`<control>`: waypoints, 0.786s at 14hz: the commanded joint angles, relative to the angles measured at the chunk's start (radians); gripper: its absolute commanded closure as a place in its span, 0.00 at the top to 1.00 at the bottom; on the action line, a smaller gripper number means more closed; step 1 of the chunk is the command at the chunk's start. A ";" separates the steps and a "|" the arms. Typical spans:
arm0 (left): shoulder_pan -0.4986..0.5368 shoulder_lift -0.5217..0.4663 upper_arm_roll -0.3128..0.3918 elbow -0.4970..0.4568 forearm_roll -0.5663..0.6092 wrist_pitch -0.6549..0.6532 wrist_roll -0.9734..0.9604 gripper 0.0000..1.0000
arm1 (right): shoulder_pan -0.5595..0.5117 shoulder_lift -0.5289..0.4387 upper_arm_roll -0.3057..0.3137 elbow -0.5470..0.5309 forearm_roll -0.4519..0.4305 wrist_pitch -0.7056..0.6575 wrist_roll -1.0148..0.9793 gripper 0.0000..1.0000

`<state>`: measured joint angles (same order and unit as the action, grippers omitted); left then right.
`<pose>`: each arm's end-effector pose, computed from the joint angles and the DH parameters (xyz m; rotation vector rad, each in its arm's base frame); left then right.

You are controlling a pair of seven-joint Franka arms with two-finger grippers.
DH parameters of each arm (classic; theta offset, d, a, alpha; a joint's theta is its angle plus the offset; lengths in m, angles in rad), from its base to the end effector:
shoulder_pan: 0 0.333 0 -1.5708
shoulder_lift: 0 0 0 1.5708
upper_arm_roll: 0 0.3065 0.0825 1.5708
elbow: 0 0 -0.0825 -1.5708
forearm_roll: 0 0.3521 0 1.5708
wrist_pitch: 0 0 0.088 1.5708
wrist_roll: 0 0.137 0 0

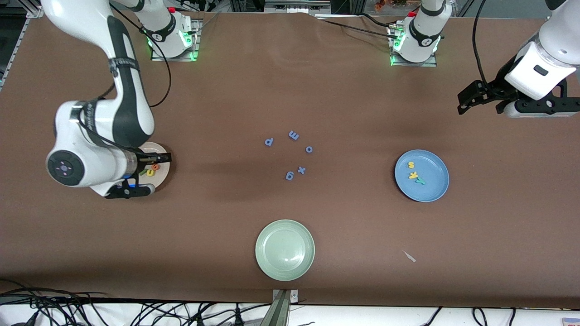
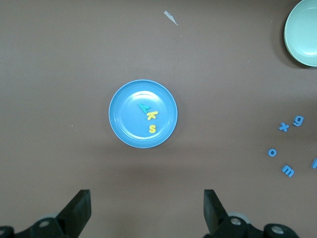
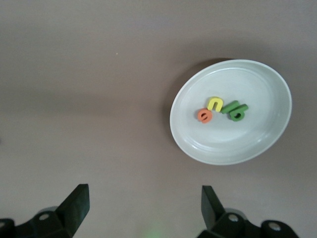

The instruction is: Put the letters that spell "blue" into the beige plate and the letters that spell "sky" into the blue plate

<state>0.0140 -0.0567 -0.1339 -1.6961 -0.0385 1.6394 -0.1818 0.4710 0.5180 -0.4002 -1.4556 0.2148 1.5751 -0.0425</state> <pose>0.5056 -0.0676 0.5646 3.1095 0.1007 -0.0080 0.6000 0.1056 0.3538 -3.0824 -0.1322 0.5560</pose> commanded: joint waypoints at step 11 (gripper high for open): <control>0.001 -0.002 -0.004 0.006 0.025 -0.013 0.007 1.00 | -0.256 -0.404 0.281 -0.160 -0.198 0.054 -0.002 1.00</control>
<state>0.0136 -0.0567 -0.1343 -1.6961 -0.0385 1.6378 -0.1818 0.2738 0.1942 -0.1524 -1.5281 0.0363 1.5878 -0.0454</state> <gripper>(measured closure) 0.000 0.000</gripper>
